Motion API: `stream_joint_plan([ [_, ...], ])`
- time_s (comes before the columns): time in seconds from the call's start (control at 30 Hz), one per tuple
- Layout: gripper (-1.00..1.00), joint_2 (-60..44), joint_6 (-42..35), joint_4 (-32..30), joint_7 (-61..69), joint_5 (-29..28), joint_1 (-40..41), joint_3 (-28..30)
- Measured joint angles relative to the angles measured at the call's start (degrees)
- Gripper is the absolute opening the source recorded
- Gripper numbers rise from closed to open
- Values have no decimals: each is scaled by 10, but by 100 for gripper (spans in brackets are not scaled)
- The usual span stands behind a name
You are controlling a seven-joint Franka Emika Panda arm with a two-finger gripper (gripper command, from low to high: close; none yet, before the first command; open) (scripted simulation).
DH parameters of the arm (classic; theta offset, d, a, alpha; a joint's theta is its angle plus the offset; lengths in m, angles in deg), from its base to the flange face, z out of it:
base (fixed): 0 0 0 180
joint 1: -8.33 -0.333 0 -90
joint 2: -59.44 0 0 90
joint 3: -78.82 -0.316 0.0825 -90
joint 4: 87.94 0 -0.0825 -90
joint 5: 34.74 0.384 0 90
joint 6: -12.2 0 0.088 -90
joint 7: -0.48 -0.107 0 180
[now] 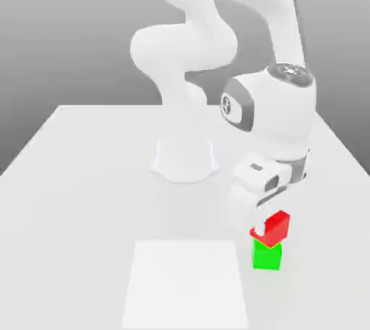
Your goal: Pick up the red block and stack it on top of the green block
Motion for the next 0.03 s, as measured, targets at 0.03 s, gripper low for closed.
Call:
stream_joint_plan([
  [0.03, 100, 0, 0, 0, 0, 0, 0, 0],
])
